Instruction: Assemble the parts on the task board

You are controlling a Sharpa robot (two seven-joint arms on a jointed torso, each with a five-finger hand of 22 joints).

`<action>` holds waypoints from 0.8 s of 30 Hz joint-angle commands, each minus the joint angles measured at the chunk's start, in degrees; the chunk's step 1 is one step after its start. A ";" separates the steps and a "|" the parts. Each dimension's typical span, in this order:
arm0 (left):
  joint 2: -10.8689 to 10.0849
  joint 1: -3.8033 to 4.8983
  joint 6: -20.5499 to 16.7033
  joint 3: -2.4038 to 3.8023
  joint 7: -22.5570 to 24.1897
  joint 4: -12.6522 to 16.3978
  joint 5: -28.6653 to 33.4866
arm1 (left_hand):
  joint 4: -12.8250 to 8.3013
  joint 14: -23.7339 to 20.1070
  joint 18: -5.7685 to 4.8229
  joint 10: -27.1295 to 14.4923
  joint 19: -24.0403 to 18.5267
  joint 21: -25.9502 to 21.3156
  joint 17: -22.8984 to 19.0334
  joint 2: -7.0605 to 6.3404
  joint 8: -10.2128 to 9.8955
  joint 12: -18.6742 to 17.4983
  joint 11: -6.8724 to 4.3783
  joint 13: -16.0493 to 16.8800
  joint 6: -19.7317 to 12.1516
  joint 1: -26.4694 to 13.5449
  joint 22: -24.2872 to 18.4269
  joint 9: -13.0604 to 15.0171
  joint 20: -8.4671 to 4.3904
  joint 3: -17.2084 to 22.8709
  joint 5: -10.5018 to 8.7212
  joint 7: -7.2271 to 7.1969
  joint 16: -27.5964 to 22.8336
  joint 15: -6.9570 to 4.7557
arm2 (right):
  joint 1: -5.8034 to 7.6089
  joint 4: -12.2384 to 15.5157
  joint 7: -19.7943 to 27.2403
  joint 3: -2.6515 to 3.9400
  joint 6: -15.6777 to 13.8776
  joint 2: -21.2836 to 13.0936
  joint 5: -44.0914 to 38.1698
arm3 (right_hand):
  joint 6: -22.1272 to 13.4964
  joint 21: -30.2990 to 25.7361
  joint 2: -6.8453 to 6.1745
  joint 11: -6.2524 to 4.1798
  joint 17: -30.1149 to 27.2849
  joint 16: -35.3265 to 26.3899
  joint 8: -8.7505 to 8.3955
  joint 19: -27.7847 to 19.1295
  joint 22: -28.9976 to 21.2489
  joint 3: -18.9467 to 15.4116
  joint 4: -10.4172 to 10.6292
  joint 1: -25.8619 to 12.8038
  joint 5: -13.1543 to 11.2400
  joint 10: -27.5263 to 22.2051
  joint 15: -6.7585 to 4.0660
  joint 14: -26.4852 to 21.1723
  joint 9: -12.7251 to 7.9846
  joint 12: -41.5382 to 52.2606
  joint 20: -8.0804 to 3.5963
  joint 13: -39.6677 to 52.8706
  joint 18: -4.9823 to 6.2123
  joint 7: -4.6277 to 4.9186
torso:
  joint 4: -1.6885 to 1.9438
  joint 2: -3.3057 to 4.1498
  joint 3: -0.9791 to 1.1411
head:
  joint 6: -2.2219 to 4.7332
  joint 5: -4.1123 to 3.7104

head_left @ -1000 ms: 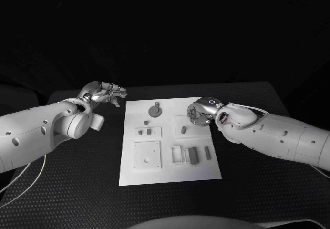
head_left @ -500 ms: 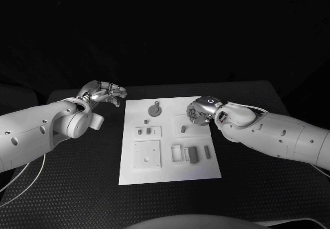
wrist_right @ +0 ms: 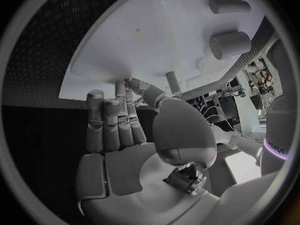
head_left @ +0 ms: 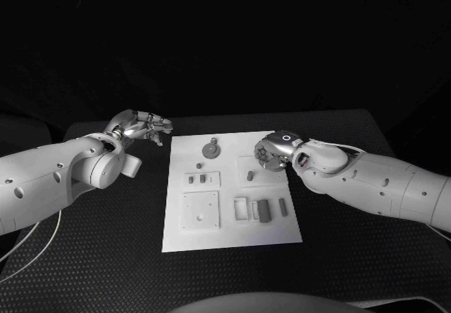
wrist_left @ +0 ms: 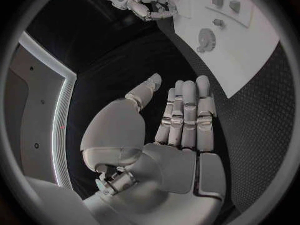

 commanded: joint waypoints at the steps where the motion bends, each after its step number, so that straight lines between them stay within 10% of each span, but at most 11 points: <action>1: 0.05 0.04 1.15 0.04 0.36 -0.12 -0.06 | 0.04 0.47 1.21 -0.49 0.41 -0.20 0.08 0.21 0.09 -0.35 -0.11 0.12 -0.33 -0.01 -0.06 -0.08 0.00 -0.49 -0.18 0.13 -0.17 0.09 | -0.47 0.21 -0.43 -0.34 0.75 0.03 -1.22 | 0.58 0.35 0.67 -0.01 0.07 -0.17 0.43 0.33 0.96 0.32 -0.06 1.11 0.22 0.60 -0.19 0.45 0.13 0.04 -0.37 0.38 3.96 -0.03 | 0.01 -0.01 0.02 | -0.03 0.00; 24: 0.04 0.05 1.81 0.04 0.01 -0.92 -0.09 | 0.06 0.47 1.20 -0.78 0.49 -0.33 0.16 -0.05 0.04 -0.52 -0.03 0.29 -0.50 -0.14 -0.08 -0.14 0.02 -0.80 -0.04 0.19 -0.21 0.15 | 0.82 3.01 -0.53 0.48 -0.02 -1.74 -0.41 | 1.43 0.95 0.67 -0.33 0.16 -0.09 0.54 0.96 1.05 0.25 -0.03 1.21 0.22 1.65 -0.52 1.39 0.16 -0.27 -0.65 0.92 3.96 -0.33 | -0.01 -0.01 0.00 | 0.22 0.19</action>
